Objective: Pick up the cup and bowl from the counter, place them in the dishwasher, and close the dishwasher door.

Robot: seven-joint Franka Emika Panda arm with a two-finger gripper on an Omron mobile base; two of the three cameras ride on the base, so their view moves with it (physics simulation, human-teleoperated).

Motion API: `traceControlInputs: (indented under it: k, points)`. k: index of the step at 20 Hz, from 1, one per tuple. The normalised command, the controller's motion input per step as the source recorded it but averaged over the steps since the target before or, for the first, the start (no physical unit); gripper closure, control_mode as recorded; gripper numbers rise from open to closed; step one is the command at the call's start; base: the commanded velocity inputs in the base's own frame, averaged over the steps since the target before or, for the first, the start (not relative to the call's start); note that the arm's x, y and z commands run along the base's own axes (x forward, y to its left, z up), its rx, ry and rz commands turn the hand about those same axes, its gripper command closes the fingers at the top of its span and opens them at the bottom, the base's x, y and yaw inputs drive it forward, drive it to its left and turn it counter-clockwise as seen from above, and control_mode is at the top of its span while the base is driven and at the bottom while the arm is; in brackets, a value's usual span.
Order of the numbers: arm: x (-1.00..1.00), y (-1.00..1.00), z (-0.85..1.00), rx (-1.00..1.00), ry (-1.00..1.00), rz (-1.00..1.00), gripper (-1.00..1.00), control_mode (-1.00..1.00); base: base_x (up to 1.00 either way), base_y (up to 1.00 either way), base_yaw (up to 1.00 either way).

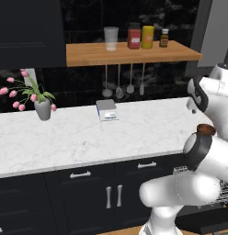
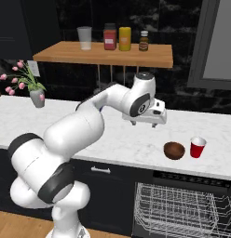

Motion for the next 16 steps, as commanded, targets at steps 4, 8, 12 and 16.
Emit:
traceControlInputs:
  k: [4, 8, 12, 16]
  points:
    - [0.49, -0.47, -0.24, 0.00, 0.10, 0.14, -1.00, -1.00, 0.00, 0.00, 0.00]
    - [0.11, -0.20, -0.30, 0.00, 0.09, 0.04, -1.00, -1.00, 0.00, 0.00, 0.00]
    - [0.16, -0.07, -0.20, 0.00, 0.04, 0.00, -1.00, -1.00, 0.00, 0.00, 0.00]
    - [0.25, -0.10, -0.24, 0.00, 0.03, -0.02, -1.00, -1.00, 0.00, 0.00, 0.00]
